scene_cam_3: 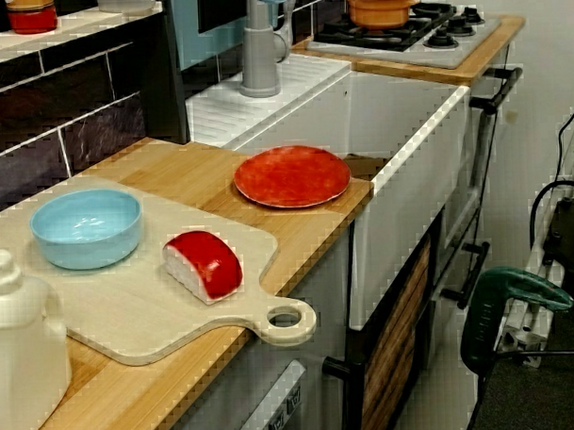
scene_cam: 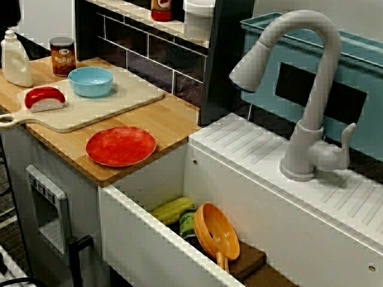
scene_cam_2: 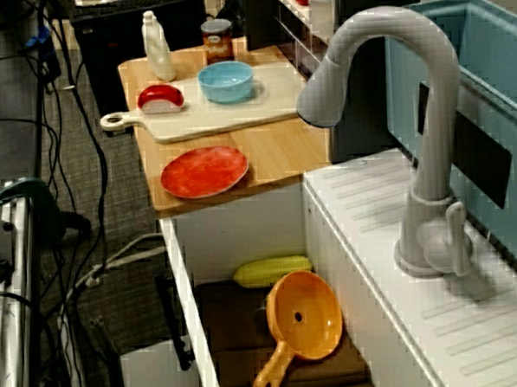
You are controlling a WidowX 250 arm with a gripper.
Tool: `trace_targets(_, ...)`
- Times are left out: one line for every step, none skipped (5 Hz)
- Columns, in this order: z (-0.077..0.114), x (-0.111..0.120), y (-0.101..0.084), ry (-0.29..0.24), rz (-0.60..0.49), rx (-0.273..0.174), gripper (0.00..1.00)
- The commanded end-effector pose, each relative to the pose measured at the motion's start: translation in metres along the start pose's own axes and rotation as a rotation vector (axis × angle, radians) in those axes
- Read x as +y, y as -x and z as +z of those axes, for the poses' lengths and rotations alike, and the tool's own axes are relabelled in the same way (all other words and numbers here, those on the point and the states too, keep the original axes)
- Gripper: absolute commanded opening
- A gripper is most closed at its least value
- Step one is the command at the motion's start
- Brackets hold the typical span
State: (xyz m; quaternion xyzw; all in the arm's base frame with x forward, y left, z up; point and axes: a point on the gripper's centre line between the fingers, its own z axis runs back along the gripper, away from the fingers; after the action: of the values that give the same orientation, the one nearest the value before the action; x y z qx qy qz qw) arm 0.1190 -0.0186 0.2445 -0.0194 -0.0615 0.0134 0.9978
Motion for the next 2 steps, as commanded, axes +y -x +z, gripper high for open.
trace_targets(0.000,0.000,0.000,0.000,0.000,0.000,1.00)
trace_targets(-0.008,0.023,-0.012,-0.075,-0.005,-0.069,1.00)
